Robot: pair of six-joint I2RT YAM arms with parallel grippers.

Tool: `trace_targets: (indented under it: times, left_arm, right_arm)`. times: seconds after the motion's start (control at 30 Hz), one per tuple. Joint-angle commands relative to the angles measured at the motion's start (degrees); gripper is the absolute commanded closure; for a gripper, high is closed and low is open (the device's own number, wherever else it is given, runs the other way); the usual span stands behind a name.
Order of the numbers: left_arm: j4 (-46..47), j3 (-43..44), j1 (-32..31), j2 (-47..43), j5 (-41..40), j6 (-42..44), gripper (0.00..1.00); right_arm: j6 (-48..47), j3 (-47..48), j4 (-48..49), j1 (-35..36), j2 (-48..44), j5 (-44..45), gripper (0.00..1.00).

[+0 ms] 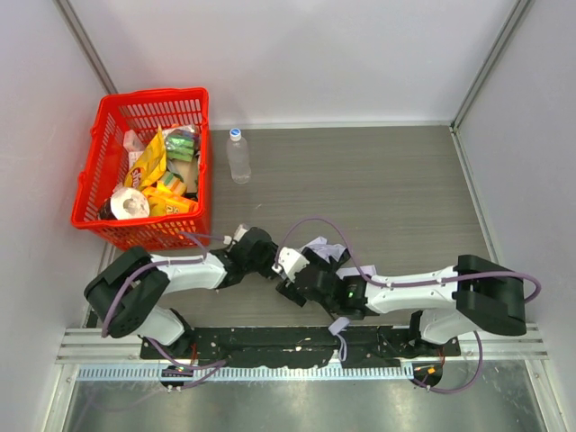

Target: Put away the umbrella

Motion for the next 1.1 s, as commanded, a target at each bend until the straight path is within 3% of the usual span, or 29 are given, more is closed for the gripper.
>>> trace_targets:
  times: [0.0, 0.3, 0.37, 0.43, 0.47, 0.5, 0.53, 0.57, 0.6, 0.67, 0.73, 0.8, 0.9, 1.0, 1.07]
  left_arm:
    - [-11.49, 1.2, 1.98, -1.3, 0.49, 1.42, 1.0]
    - [-16.5, 5.15, 2.6, 0.72, 2.25, 0.81, 1.0]
    - [-17.12, 5.68, 2.6, 0.2, 2.08, 0.63, 1.0]
    - [-17.91, 6.04, 2.6, -0.68, 1.64, 0.81, 1.0]
    - [-18.0, 5.95, 2.6, -0.95, 1.55, 0.81, 1.0]
    - [-17.74, 5.69, 2.6, -1.38, 1.37, 0.72, 1.0]
    - [-16.87, 5.25, 2.6, -1.65, 1.37, 0.63, 1.0]
    - [-15.64, 4.81, 2.6, -1.65, 1.2, 0.72, 1.0]
    - [-15.1, 4.54, 2.6, -1.83, 0.94, 0.98, 1.0]
    - [-13.26, 4.19, 2.6, -1.92, 0.76, 1.95, 1.0]
    - [-11.77, 3.75, 2.6, -2.18, 0.23, 3.09, 0.97]
    - [-9.92, 3.05, 2.6, -3.14, -0.99, 5.28, 0.8]
    - [-1.85, -0.19, 2.6, -6.12, -3.1, 8.89, 0.35]
    - [-0.51, -1.52, 2.6, -8.68, -4.25, 11.78, 0.01]
    - [-0.07, -1.7, 2.6, -9.21, -3.38, 13.02, 0.0]
  right_arm:
    - [0.16, 0.02, 1.49, 0.75, 0.91, 1.35, 0.17]
    - [0.25, 4.06, 0.35, 0.58, 12.77, 5.83, 0.17]
    - [3.23, 4.94, -0.88, -0.12, 14.97, 6.97, 0.23]
    - [4.91, 4.68, -2.02, -0.82, 15.24, 7.76, 0.35]
    - [6.04, 3.72, -2.02, -1.09, 14.45, 7.59, 0.5]
    - [6.57, 3.27, -1.85, -1.87, 14.01, 6.46, 0.58]
    - [7.36, 1.97, -1.33, -2.32, 13.05, 4.36, 0.71]
    - [7.63, 1.43, -0.89, -3.02, 12.52, 3.55, 0.77]
    - [8.42, 0.12, 0.16, -3.29, 11.99, 1.55, 0.91]
    - [9.47, -1.03, 1.22, -4.78, 10.67, -1.88, 0.99]
    - [11.22, -1.91, 1.93, -8.54, 9.18, -8.71, 0.99]
    - [13.08, -4.37, 4.47, -11.18, 7.25, -14.78, 0.99]
    - [16.59, -9.8, 10.34, -15.41, 4.35, -25.59, 0.99]
    - [18.88, -12.11, 14.48, -19.27, 3.2, -33.0, 0.99]
    - [20.99, -14.3, 18.17, -21.83, 2.93, -38.71, 0.99]
